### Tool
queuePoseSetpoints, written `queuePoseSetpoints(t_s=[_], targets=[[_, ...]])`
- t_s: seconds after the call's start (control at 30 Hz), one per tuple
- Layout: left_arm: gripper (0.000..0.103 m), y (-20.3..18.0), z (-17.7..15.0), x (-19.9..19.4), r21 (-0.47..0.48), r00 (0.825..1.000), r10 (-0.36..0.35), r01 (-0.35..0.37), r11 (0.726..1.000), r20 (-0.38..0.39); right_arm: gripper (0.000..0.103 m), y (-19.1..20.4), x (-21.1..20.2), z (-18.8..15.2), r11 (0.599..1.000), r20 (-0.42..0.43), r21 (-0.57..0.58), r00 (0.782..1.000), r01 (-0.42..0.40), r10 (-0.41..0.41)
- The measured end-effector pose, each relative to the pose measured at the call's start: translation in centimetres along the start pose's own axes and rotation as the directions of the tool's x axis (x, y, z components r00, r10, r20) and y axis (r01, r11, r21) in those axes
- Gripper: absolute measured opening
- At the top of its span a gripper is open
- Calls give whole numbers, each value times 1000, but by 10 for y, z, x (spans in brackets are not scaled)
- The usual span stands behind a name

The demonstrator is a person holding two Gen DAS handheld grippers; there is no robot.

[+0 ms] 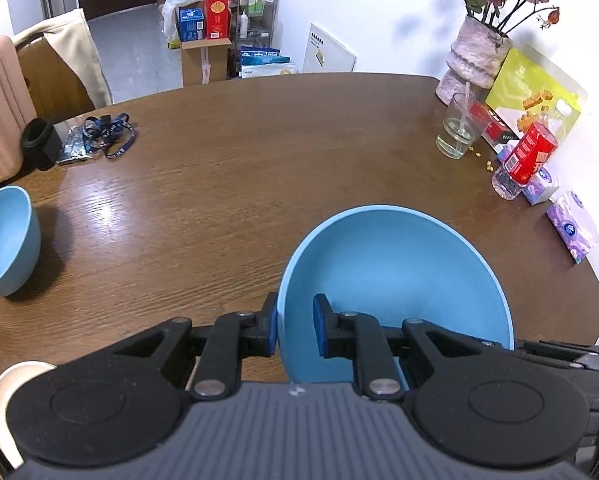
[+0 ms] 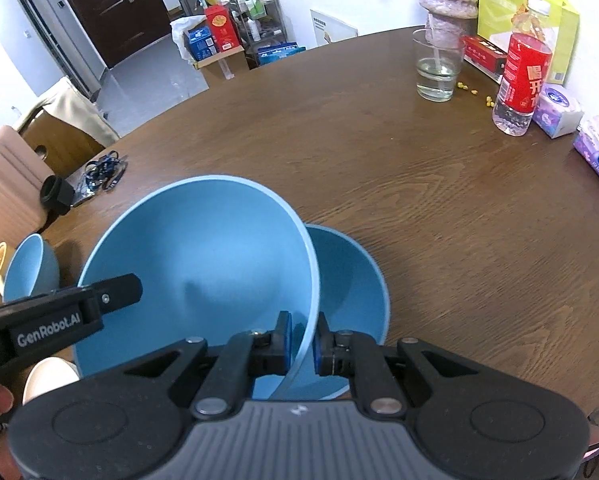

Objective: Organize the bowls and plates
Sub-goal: 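Move the held blue bowl over the placed blue bowl with both grippers, then lower the held blue bowl into the placed blue bowl with both grippers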

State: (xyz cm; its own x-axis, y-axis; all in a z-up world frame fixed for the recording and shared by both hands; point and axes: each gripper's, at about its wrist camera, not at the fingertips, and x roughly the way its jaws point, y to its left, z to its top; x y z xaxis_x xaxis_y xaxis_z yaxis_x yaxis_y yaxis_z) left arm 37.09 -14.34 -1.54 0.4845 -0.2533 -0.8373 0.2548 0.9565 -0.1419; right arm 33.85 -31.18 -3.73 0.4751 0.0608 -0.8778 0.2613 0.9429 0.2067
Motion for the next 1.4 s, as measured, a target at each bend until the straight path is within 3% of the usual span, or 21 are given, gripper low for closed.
queuePoseSetpoints(t_s=[0.43,0.93,1.4], targets=[[18,-22,-2,29,2,1000,-11,11,1000,-12,10,-26,19,6,1000,-16,-17,1000,25,-25],[18,-36,-16,51,10,998,39,-39,999,39,11,-33,39,4,985,32,-164,998,58,-54],[18,-34,-27,44,-19,996,63,-62,998,55,11,-20,34,-2,952,67,-294,995,88,-71]])
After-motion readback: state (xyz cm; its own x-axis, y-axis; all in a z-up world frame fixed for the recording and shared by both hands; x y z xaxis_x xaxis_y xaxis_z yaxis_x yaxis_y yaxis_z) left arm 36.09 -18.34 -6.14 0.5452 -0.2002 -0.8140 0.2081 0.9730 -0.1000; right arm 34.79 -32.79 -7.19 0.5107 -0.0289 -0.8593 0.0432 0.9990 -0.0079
